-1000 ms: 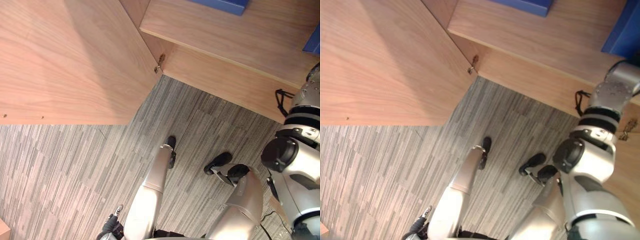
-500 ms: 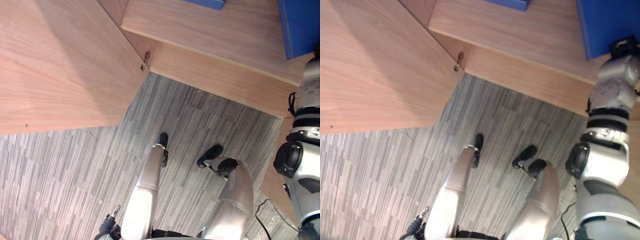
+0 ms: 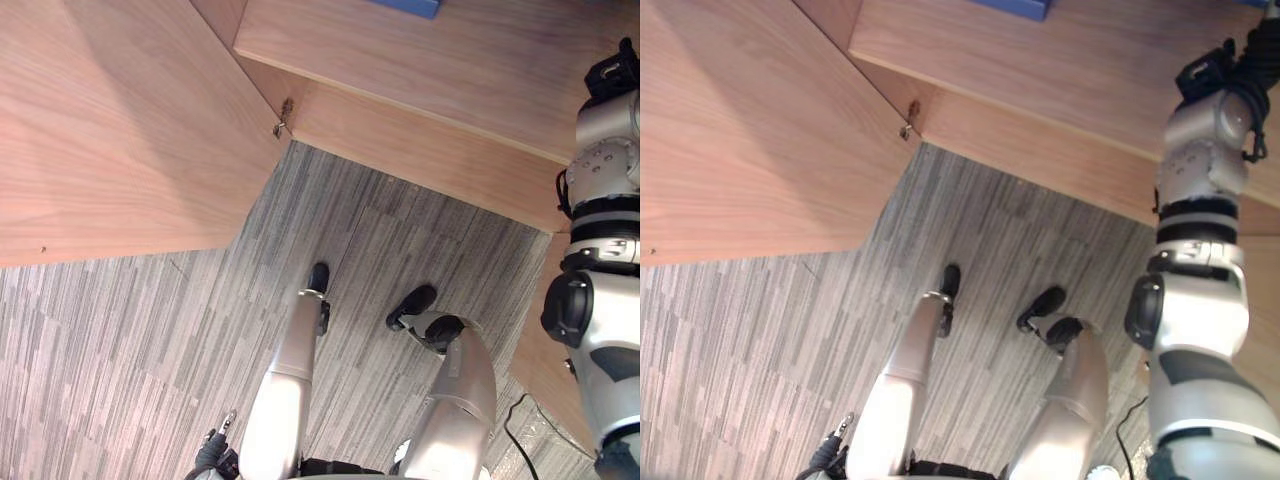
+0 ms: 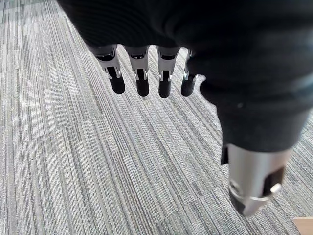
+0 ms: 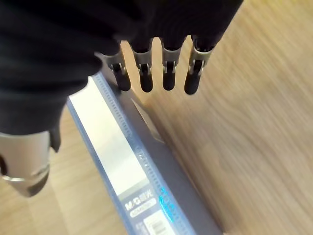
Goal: Walk over to the cabinet, pick up the folder, carry it to the office cabinet, place the folder inside the office cabinet, then close the office cabinet door
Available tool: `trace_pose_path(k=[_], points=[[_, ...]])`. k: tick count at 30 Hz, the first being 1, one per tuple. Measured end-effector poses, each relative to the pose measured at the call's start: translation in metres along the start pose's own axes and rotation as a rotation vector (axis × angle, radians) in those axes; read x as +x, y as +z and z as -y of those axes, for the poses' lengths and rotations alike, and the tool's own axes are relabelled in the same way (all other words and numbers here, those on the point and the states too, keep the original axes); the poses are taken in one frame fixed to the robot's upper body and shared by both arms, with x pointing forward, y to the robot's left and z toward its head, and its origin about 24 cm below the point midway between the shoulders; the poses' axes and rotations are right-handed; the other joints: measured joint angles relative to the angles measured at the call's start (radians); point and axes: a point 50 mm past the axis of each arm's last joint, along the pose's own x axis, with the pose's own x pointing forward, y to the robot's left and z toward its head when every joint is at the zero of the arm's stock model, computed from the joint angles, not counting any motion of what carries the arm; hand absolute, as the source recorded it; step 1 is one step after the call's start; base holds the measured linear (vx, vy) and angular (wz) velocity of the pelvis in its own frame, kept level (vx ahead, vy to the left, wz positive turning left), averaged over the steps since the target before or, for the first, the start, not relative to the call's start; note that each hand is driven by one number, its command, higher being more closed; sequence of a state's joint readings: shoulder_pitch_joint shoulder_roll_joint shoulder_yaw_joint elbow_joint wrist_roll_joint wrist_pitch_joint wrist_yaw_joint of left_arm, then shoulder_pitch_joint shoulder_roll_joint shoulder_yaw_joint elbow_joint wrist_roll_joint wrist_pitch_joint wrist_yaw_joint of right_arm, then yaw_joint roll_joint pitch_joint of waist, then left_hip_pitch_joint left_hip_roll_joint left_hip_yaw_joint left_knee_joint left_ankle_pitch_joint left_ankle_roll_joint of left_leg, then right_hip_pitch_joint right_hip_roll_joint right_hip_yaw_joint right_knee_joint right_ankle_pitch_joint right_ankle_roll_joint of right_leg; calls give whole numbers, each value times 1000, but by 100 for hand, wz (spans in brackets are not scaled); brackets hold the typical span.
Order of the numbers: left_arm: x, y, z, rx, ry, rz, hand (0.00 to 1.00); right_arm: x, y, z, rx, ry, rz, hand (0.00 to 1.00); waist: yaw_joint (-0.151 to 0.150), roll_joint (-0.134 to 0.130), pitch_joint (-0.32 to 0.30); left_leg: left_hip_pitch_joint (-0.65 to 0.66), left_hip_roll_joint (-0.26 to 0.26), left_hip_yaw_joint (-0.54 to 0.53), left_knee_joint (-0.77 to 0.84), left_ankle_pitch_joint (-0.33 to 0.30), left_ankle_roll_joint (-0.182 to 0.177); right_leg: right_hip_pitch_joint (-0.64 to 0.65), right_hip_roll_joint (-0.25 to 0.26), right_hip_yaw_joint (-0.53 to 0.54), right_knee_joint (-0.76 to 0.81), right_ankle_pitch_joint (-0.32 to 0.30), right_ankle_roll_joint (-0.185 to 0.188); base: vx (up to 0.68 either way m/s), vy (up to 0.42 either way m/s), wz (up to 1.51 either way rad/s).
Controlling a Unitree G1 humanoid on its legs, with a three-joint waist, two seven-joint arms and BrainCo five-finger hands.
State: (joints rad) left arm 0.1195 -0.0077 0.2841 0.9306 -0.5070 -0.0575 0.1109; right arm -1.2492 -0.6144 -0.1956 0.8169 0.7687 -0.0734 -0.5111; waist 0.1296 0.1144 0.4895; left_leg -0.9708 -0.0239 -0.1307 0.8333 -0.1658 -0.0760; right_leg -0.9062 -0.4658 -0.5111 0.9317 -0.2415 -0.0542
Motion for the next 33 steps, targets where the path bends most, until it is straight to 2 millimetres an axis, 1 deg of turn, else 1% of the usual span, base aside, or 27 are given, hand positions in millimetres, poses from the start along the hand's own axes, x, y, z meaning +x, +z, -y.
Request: trace_pose_path(k=[4,6,8,10,12,13,14,15,17,19,20,23,24,25,28,31,33], points=[[0,0,-1,-16,5,1,0,0,4,-6,22,11,4,0,-1,-8,-2,31,2,7,-30,7,4,27,4,-4,-24,10,-8,35,42,-1],[0,1,-2,-24,7,2,0,0,7,-16,44,43,3,0,-1,-15,-5,41,8,9,-43,9,3,34,12,-6,-39,14,-11,50,37,-5],[0,1,-3,-32,8,3,0,-1,2,-22,2,74,-12,0,-1,-19,-8,52,11,10,-51,10,2,45,15,-7,-46,14,-12,38,23,-3],[0,2,-3,-33,4,4,0,-2,-8,-24,-89,112,-29,0,-2,-20,-10,67,13,12,-62,10,3,56,19,-8,-56,15,-10,35,27,-3],[0,3,-4,-31,-6,10,0,-4,-27,-24,-326,197,-70,0,-2,-24,-22,66,19,12,-68,10,3,57,28,-9,-67,18,-10,33,28,-7],[1,3,-4,-31,-9,11,0,-5,-32,-24,-402,222,-78,0,-2,-24,-23,66,21,12,-70,10,3,57,31,-10,-71,19,-10,28,26,-8],[1,3,-3,-30,-17,12,0,-5,-40,-23,-554,273,-95,0,-1,-24,-23,67,25,12,-73,10,2,58,37,-10,-77,22,-10,19,19,-7],[1,4,-4,-29,-22,13,0,-6,-43,-21,-619,295,-106,0,1,-24,-23,67,28,13,-74,10,2,58,41,-10,-80,24,-10,22,24,-7],[1,7,-5,-17,-40,20,0,-9,-63,-12,-848,367,-169,0,2,-24,-23,74,30,10,-80,11,1,69,45,-17,-87,25,-11,14,15,0],[2,9,-6,-4,-54,23,0,-10,-73,-5,-960,400,-213,0,5,-23,-23,84,30,10,-83,11,1,77,45,-17,-89,25,-11,17,36,2],[2,10,-7,6,-64,26,0,-10,-75,-3,-1026,426,-217,0,7,-23,-23,84,30,10,-83,11,1,78,45,-17,-89,25,-11,1,34,0],[3,15,-10,34,-70,31,0,-9,-73,0,-1144,475,-206,0,15,-23,-23,84,30,10,-82,11,1,79,45,-17,-88,25,-11,-7,23,0],[3,17,-12,43,-74,36,0,-9,-73,1,-1218,502,-195,0,18,-23,-23,84,31,11,-83,11,1,79,45,-17,-88,25,-11,0,0,0],[3,18,-13,47,-74,39,0,-9,-73,1,-1254,517,-189,0,18,-23,-23,85,31,12,-84,12,1,79,45,-17,-88,25,-11,-16,30,0],[3,21,-16,50,-86,43,0,-12,-79,6,-1372,580,-171,0,19,-23,-24,93,32,14,-90,14,2,85,45,-17,-91,25,-11,0,0,0],[3,21,-19,55,-90,37,0,-16,-86,13,-1437,631,-185,0,21,-25,-37,109,33,21,-110,18,1,91,48,-12,-103,26,-11,9,12,-3],[3,20,-19,68,-104,33,0,-19,-90,14,-1439,663,-194,0,21,-27,-42,121,37,27,-129,24,0,94,53,-8,-117,32,-10,22,13,-8]])
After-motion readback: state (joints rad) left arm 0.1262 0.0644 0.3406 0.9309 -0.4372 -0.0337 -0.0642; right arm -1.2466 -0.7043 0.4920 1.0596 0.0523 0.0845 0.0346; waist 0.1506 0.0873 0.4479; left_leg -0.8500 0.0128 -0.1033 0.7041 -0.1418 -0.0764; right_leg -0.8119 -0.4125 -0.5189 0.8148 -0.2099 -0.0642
